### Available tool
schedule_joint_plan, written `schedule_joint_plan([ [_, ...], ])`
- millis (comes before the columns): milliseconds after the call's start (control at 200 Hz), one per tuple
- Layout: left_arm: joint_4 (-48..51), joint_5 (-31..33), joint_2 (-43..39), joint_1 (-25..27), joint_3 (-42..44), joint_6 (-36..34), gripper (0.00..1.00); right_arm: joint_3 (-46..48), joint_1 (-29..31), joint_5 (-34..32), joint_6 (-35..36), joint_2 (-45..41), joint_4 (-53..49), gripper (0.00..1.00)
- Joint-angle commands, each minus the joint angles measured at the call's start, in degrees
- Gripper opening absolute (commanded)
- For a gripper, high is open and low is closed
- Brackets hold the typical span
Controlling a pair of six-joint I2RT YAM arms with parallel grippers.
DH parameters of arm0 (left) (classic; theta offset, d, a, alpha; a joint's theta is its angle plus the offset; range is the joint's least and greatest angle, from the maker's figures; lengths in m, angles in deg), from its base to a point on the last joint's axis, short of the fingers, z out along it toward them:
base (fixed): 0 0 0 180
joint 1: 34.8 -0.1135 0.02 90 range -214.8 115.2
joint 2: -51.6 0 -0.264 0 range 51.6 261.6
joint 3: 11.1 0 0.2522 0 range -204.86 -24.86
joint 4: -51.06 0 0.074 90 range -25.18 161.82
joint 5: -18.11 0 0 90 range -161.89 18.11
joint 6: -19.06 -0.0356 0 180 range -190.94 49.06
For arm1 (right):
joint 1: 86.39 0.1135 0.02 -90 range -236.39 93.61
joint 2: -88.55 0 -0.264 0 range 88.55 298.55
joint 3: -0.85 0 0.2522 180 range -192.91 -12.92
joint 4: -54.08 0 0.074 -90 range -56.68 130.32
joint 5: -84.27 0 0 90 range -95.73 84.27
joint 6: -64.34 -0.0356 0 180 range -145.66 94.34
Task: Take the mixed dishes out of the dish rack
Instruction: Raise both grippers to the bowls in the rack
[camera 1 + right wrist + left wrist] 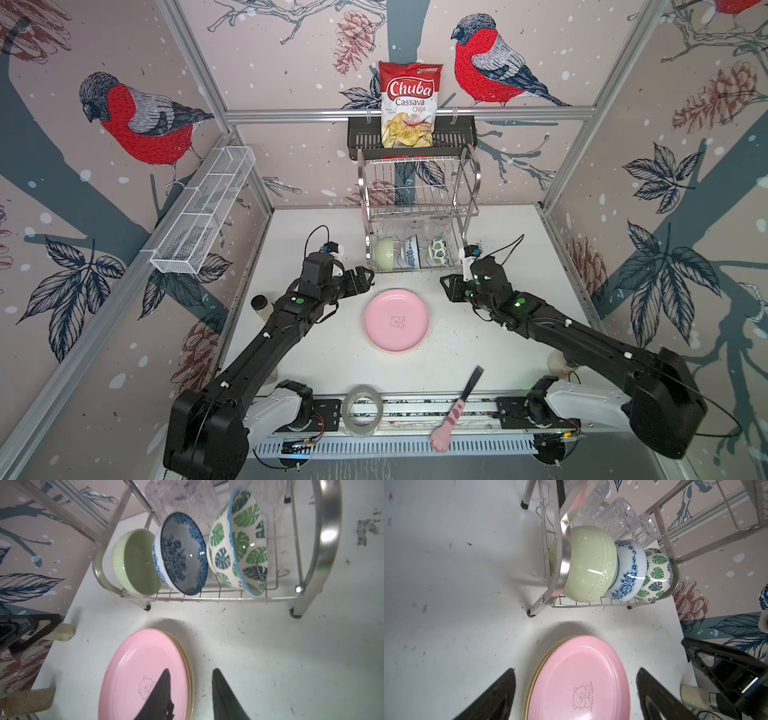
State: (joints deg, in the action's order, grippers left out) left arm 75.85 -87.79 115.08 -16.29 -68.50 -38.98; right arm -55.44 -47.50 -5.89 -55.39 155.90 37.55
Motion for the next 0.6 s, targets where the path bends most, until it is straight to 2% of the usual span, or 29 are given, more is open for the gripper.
schedule_joint_plan([
  [0,-2.13,1.96,2.32,-0.04,-1.55,-0.99,0.87,0.39,-2.24,3.99,5.10,-1.61,5.96,0.35],
  [300,-3.70,2.03,13.16,-0.06,-8.11,-1.83,0.79,4.07,-7.60,7.25,8.89,-3.57,18.80,0.36],
  [505,-1.58,2.79,19.24,-0.58,-14.90,-3.80,0.69,0.70,-9.70,9.16,11.32,3.43,19.73,0.37],
  [595,-1.29,2.82,20.79,-1.27,-15.91,-3.93,0.68,-1.30,-10.43,9.38,11.86,7.78,20.24,0.36],
])
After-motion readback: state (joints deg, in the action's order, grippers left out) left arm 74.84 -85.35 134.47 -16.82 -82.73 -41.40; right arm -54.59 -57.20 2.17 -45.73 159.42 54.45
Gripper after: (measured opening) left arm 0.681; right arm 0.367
